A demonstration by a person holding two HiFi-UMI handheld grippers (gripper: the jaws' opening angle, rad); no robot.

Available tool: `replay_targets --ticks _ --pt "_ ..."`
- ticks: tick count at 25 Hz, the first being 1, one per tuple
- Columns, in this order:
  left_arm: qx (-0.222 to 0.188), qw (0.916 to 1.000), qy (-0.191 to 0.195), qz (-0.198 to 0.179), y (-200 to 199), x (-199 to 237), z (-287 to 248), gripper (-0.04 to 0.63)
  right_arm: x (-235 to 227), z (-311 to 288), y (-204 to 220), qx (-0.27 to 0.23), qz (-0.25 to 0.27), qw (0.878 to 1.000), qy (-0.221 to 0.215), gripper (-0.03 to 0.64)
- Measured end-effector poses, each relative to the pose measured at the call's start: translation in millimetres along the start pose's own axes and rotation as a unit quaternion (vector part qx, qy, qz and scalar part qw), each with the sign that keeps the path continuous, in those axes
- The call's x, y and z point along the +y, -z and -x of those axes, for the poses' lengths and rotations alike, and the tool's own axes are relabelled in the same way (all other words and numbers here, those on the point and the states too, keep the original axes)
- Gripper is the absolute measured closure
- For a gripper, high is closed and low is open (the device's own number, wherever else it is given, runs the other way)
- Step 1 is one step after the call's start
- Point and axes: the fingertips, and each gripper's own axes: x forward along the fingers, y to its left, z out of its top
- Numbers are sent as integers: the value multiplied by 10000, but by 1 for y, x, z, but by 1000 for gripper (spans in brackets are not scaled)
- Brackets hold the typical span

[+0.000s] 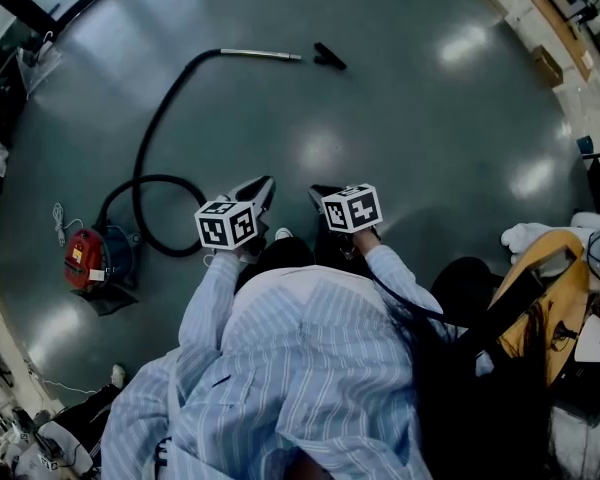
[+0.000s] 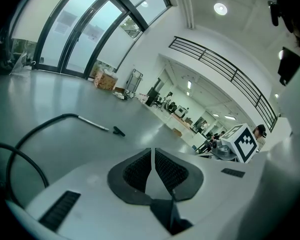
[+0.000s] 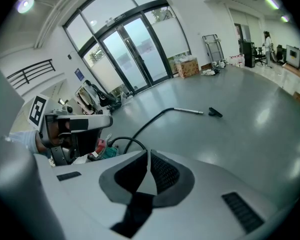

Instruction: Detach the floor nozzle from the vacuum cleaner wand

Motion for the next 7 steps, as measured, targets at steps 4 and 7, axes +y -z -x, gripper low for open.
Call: replay_targets --ticks 4,7 --pt "-35 10000 -20 26 -4 3 2 568 1 0 -1 14 13 10000 1 589" --pt "-56 10000 -28 57 -6 5 5 568 5 -3 -1 17 -26 10000 -63 589"
